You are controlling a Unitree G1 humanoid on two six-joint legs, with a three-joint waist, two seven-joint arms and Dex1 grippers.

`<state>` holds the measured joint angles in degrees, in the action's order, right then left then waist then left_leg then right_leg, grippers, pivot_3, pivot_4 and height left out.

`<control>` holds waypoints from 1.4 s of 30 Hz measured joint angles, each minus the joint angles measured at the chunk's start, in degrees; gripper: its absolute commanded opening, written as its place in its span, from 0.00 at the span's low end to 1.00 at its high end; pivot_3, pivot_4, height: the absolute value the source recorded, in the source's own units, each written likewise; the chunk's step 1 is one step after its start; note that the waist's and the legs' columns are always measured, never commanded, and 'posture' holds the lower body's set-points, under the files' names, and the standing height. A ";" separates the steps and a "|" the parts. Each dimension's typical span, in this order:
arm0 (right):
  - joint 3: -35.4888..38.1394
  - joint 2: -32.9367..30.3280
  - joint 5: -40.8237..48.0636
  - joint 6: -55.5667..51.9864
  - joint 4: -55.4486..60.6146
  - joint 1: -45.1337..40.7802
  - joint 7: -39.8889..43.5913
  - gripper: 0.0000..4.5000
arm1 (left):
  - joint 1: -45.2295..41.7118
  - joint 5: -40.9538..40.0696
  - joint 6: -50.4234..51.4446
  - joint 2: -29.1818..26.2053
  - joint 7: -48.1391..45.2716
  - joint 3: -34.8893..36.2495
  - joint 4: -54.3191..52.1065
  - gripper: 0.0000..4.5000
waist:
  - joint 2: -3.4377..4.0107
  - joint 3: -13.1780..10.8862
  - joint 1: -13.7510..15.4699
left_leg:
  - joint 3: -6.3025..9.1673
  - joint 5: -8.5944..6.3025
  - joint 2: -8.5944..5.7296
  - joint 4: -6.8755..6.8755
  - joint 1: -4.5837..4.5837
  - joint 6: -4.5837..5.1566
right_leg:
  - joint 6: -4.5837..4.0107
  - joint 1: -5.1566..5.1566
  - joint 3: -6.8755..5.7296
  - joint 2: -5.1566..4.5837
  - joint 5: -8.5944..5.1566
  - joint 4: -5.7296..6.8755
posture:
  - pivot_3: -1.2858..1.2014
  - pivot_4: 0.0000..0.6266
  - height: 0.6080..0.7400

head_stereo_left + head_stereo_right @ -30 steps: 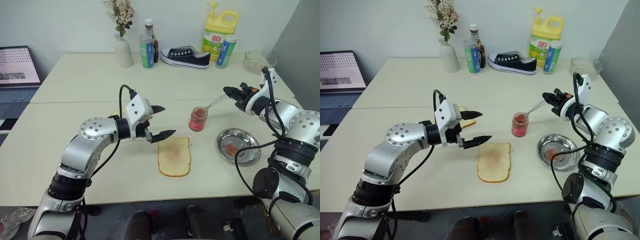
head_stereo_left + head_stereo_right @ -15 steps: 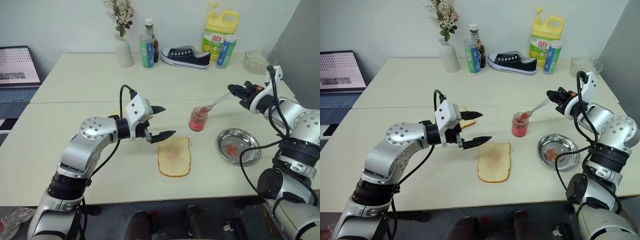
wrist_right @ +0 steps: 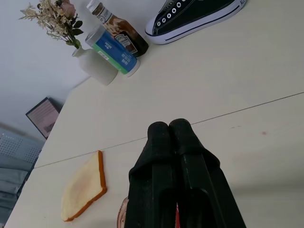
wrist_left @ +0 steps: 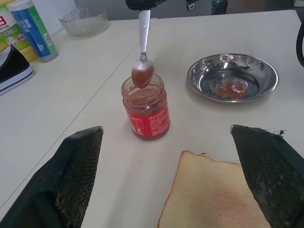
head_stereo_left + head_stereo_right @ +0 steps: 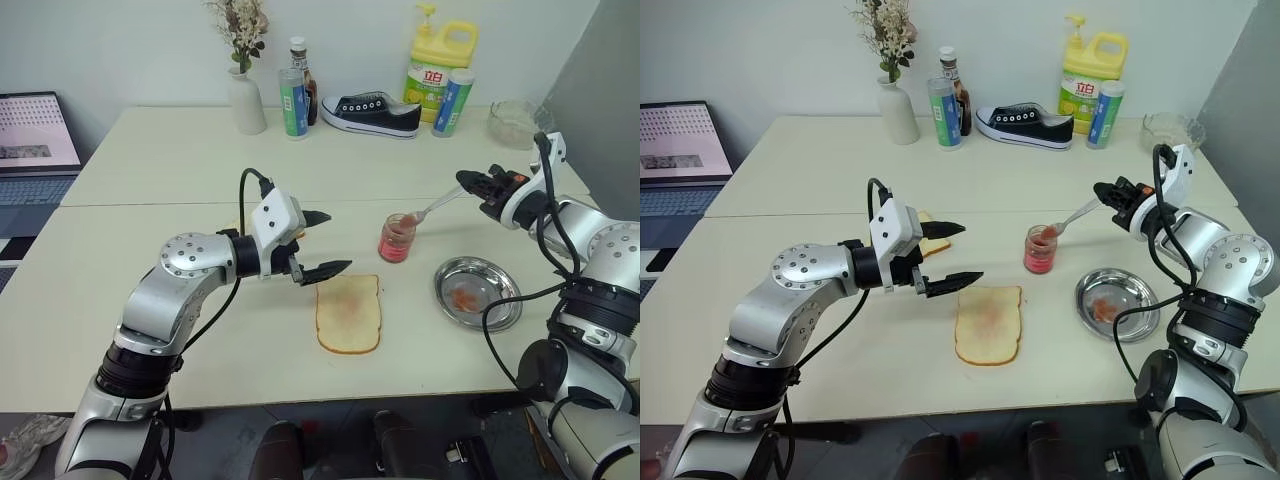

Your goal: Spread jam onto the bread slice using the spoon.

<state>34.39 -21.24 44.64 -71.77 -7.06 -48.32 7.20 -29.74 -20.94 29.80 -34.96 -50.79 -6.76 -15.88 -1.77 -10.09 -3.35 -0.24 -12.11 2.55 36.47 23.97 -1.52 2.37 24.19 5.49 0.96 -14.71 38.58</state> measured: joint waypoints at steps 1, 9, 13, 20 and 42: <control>0.13 0.04 0.20 0.00 0.00 0.00 -0.21 0.00 | -0.03 0.00 0.00 0.00 0.00 0.00 0.08 1.00 | 0.00 0.00 0.00 | 0.00 0.00 0.00 0.00 0.00 0.00 | 0.00 0.00 0.00 0.00 0.00 0.00 | 0.52 0.24 1.00; 8.60 3.06 6.63 -1.20 -0.21 -0.02 -6.50 0.00 | -0.03 -0.06 -0.02 -1.15 -0.68 0.04 0.14 1.00 | 0.00 0.00 0.00 | 0.00 0.00 0.00 -0.03 0.00 0.00 | 0.00 0.00 0.00 0.00 0.00 -0.01 | 0.52 0.24 1.00; 12.64 4.92 11.61 -1.79 -0.12 -0.03 -10.66 0.00 | -0.12 -0.27 -0.09 -2.22 -1.91 0.44 0.63 1.00 | 0.00 0.00 -0.04 | -0.01 0.00 0.01 -0.04 -0.01 0.00 | 0.00 0.01 0.01 0.00 0.00 0.00 | 0.52 0.24 1.00; 13.88 6.80 25.46 -5.24 5.65 0.81 -19.61 0.00 | -0.15 -1.91 -0.27 -6.33 -7.37 1.09 0.71 1.00 | 0.04 -0.03 -0.09 | 0.01 0.00 0.02 -0.19 0.01 0.00 | -0.01 0.05 -0.01 0.00 -0.01 -0.07 | 0.52 0.24 1.00; -27.05 -7.88 44.84 7.41 31.60 22.40 -25.36 0.00 | 18.06 -7.04 3.30 -15.92 -12.32 5.25 -10.10 1.00 | 0.05 -0.03 -0.86 | 0.07 0.00 0.12 -0.45 0.06 0.00 | -0.07 0.01 -0.09 -0.06 -0.03 -0.56 | 0.52 0.24 1.00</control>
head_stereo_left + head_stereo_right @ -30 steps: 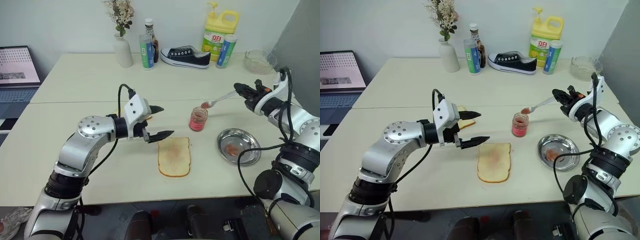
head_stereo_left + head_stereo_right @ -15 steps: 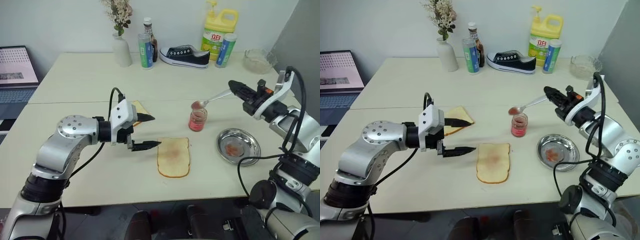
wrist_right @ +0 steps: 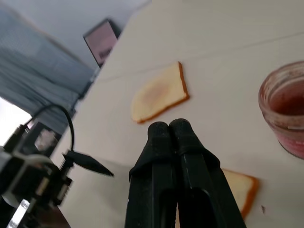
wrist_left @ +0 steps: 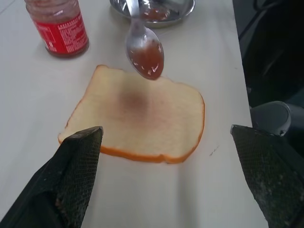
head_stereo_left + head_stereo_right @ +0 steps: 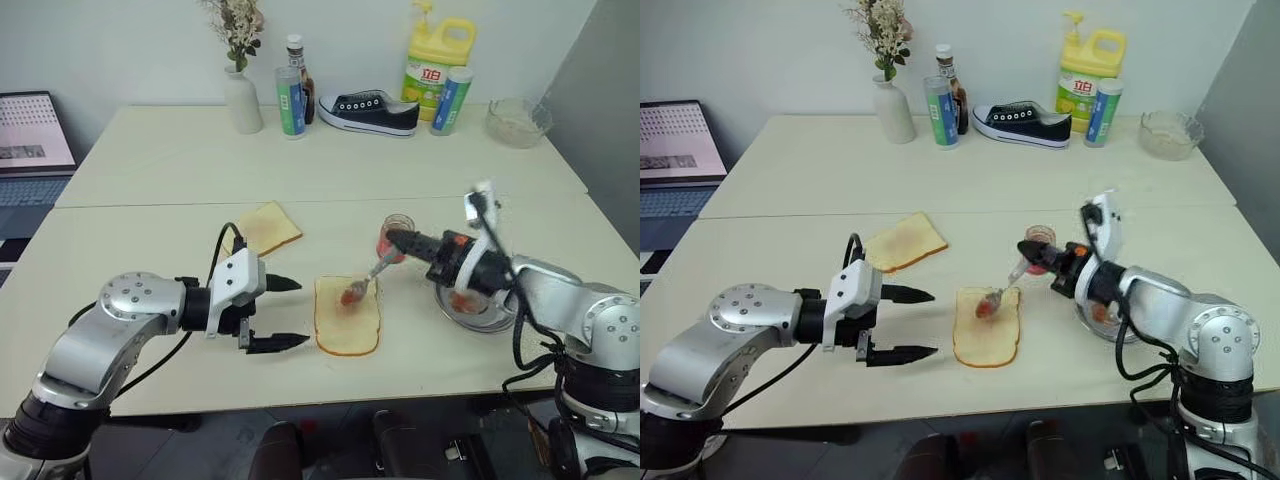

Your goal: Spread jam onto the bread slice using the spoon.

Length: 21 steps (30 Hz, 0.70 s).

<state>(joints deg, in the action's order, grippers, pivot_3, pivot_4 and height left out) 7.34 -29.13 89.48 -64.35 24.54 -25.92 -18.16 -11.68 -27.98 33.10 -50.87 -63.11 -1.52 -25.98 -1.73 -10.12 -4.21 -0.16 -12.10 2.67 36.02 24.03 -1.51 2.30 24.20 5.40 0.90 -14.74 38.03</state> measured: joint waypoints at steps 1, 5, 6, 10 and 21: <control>-1.08 -0.28 -2.48 0.21 0.09 0.01 1.93 0.00 | 0.28 0.04 0.00 0.00 0.15 -0.08 -0.38 1.00 | 0.00 0.00 0.01 | -0.01 0.00 -0.01 0.00 0.00 0.00 | 0.00 0.00 0.01 0.00 0.00 0.00 | 0.52 0.24 1.00; -4.47 -1.02 -9.16 1.56 0.73 0.01 7.86 0.00 | 0.87 0.10 -0.03 0.00 0.69 -0.18 -0.83 1.00 | 0.00 0.00 0.08 | -0.01 0.00 -0.02 0.00 0.00 0.00 | 0.01 0.00 0.00 0.00 0.00 -0.01 | 0.52 0.24 1.00; -4.94 -1.12 -10.58 1.72 0.86 0.01 8.86 0.00 | 1.05 0.13 -0.05 0.00 0.80 -0.23 -0.83 1.00 | 0.00 0.00 0.09 | -0.01 0.00 -0.02 0.00 0.01 0.00 | 0.01 0.00 0.00 0.00 0.00 0.00 | 0.52 0.24 1.00; -7.03 -1.38 -16.23 2.77 1.22 -0.06 13.12 0.00 | 1.27 0.19 -0.06 -0.01 1.15 -0.26 -0.83 1.00 | 0.00 0.00 0.25 | -0.01 0.00 -0.02 0.01 0.00 0.00 | 0.01 0.00 0.00 0.00 0.00 0.00 | 0.52 0.24 1.00; -2.43 5.11 -9.93 3.27 -3.47 -1.80 9.18 0.00 | -0.01 0.30 -0.69 -0.42 1.09 -0.26 -0.39 1.00 | -0.03 0.02 0.74 | -0.02 0.00 -0.04 0.02 0.00 0.00 | 0.01 -0.01 0.01 0.01 0.01 0.02 | 0.52 0.24 1.00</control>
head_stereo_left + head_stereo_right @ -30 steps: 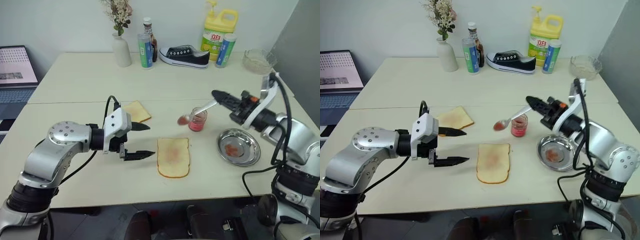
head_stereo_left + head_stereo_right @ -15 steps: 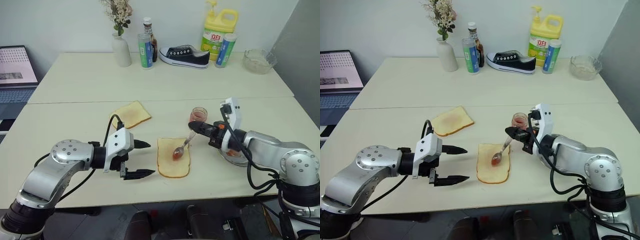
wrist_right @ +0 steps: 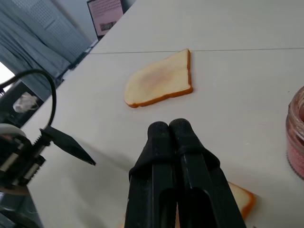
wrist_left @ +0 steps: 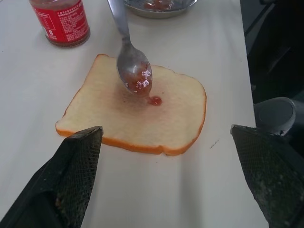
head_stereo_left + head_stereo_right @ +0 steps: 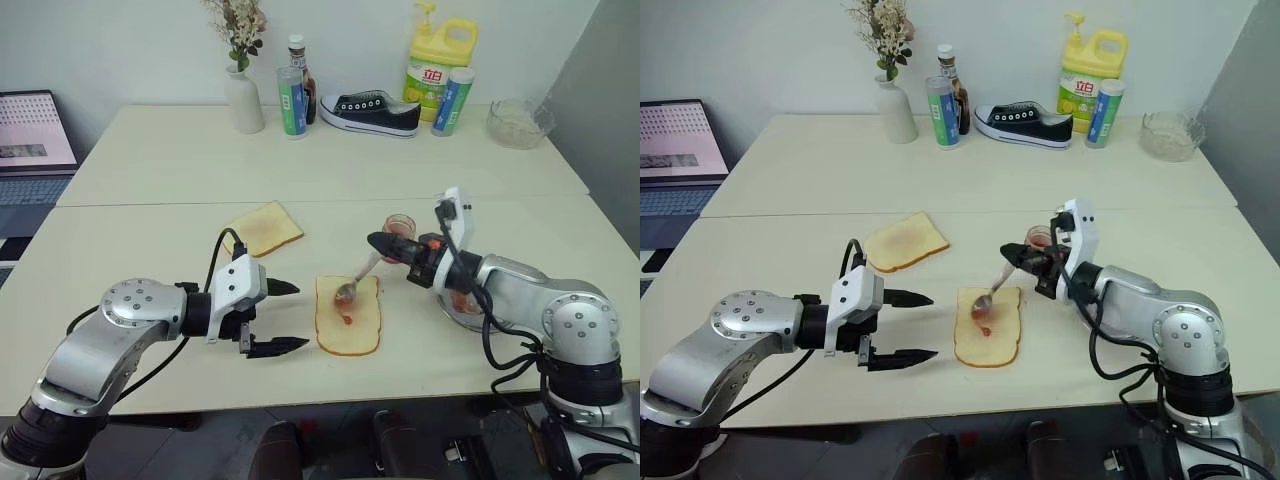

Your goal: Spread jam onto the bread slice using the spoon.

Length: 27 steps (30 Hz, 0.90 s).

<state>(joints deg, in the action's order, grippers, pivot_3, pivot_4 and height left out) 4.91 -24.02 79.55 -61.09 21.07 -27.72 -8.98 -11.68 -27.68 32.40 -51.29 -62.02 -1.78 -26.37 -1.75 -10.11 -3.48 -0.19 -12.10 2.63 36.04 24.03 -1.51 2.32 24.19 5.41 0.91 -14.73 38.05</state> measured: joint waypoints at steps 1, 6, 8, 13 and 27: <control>0.48 0.47 1.15 0.06 -0.73 0.29 -1.03 0.00 | -0.21 0.02 -0.09 0.00 0.02 -0.02 0.00 1.00 | 0.00 0.00 0.04 | -0.01 0.00 0.00 0.00 0.00 0.00 | 0.00 0.00 0.01 0.00 0.00 0.00 | 0.52 0.24 1.00; 1.34 3.33 3.39 0.61 -5.87 5.33 -4.33 0.00 | -0.76 0.04 -0.12 0.16 0.13 -0.24 0.03 1.00 | -0.03 0.02 0.09 | -0.01 0.00 0.01 0.00 0.01 0.00 | 0.00 0.01 0.01 0.00 0.00 0.02 | 0.52 0.24 1.00; 1.70 4.37 3.39 1.05 -7.29 5.79 -4.91 0.00 | -1.25 0.05 -0.15 0.32 0.12 -0.33 0.04 1.00 | -0.04 0.02 0.10 | -0.01 0.00 0.01 0.01 -0.01 0.00 | 0.00 0.00 0.01 0.00 0.01 0.04 | 0.52 0.24 1.00; 2.15 4.04 3.38 1.21 -8.26 7.19 -4.84 0.00 | -2.20 0.14 -0.22 0.68 0.08 -0.79 0.25 1.00 | -0.04 0.02 0.11 | 0.00 0.00 0.00 0.00 -0.01 0.00 | 0.00 0.00 0.00 0.01 0.00 0.03 | 0.52 0.24 1.00; 6.65 -5.71 17.41 1.11 -7.07 9.56 -7.54 0.00 | -2.37 1.02 -0.89 0.85 -1.03 -1.32 1.46 1.00 | -0.04 0.02 0.04 | -0.01 0.00 0.01 0.01 -0.06 0.00 | 0.00 -0.04 0.02 0.04 0.01 0.06 | 0.52 0.24 1.00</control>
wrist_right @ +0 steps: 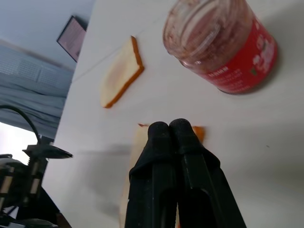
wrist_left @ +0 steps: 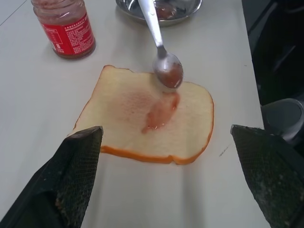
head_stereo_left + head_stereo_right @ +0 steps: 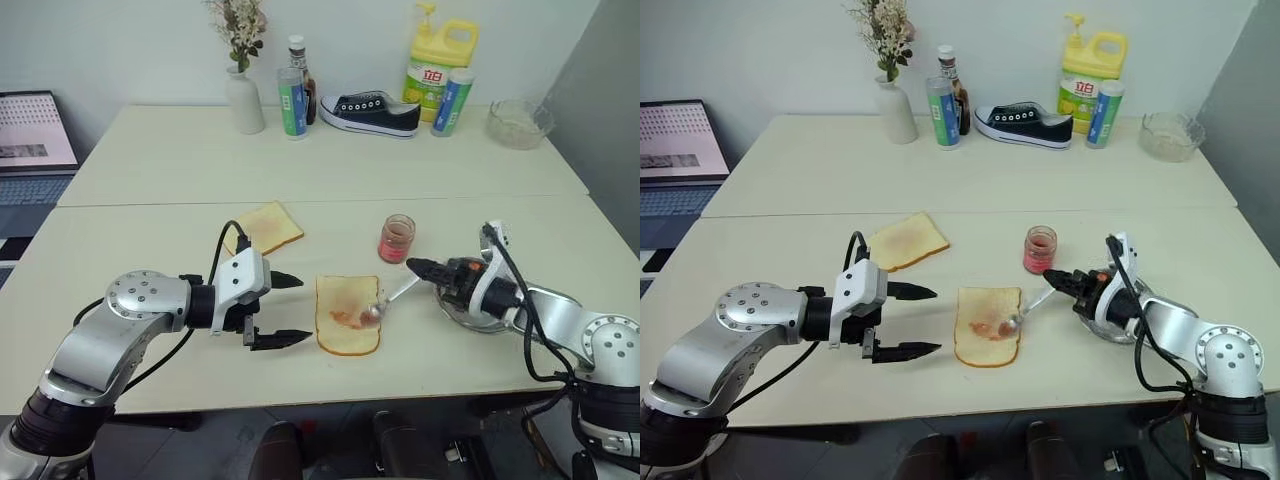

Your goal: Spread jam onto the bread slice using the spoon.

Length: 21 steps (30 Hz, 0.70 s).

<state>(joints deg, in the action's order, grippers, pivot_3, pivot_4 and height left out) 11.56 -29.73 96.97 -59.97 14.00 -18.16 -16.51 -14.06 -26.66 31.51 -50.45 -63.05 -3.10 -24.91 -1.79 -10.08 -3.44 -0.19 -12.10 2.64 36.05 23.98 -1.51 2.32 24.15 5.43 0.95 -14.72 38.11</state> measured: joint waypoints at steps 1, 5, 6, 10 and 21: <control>-0.23 0.76 1.04 1.02 0.00 -1.13 -0.99 0.00 | 0.00 0.01 -0.11 0.01 -0.05 0.00 0.01 1.00 | 0.00 0.00 -0.01 | 0.01 0.00 0.00 0.00 -0.01 0.00 | 0.00 0.00 0.00 0.00 0.00 0.01 | 0.52 0.24 1.00; -3.46 6.03 0.93 4.19 -0.30 -4.15 -2.77 0.00 | -0.11 0.01 -0.24 0.09 -0.07 -0.04 -0.01 1.00 | 0.00 0.00 0.07 | 0.04 0.00 0.01 0.00 0.01 0.00 | 0.00 0.00 -0.03 0.01 0.00 -0.01 | 0.52 0.24 1.00; -4.65 7.05 0.48 4.43 -0.62 -4.23 -2.74 0.00 | -0.20 0.00 -0.24 0.11 -0.06 -0.05 -0.02 1.00 | 0.00 0.00 0.06 | 0.02 0.00 0.00 0.00 0.03 0.00 | 0.00 0.01 -0.02 0.00 0.00 -0.01 | 0.52 0.24 1.00; -7.50 8.91 -5.20 4.67 -2.83 -4.06 -1.05 0.00 | -0.20 -0.03 -0.18 0.10 -0.06 -0.05 -0.06 1.00 | -0.01 0.01 0.28 | 0.01 0.00 -0.02 0.01 0.04 0.00 | 0.00 0.00 -0.02 -0.04 0.00 -0.03 | 0.52 0.24 1.00; -3.71 0.38 -5.60 1.64 -1.63 2.13 2.85 0.00 | -0.09 -0.05 0.53 0.09 -0.04 -0.04 -0.19 1.00 | -0.02 0.01 0.33 | 0.03 0.00 -0.01 0.01 0.03 0.00 | 0.00 -0.02 -0.05 -0.03 0.00 -0.01 | 0.52 0.24 1.00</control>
<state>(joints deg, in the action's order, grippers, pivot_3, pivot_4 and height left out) 7.85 -29.35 91.37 -58.34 12.37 -16.04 -13.66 -14.15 -26.71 32.04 -50.35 -63.09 -3.14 -25.11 -1.81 -10.07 -3.11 -0.16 -12.10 2.63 36.07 24.00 -1.51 2.32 24.13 5.38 0.92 -14.72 38.09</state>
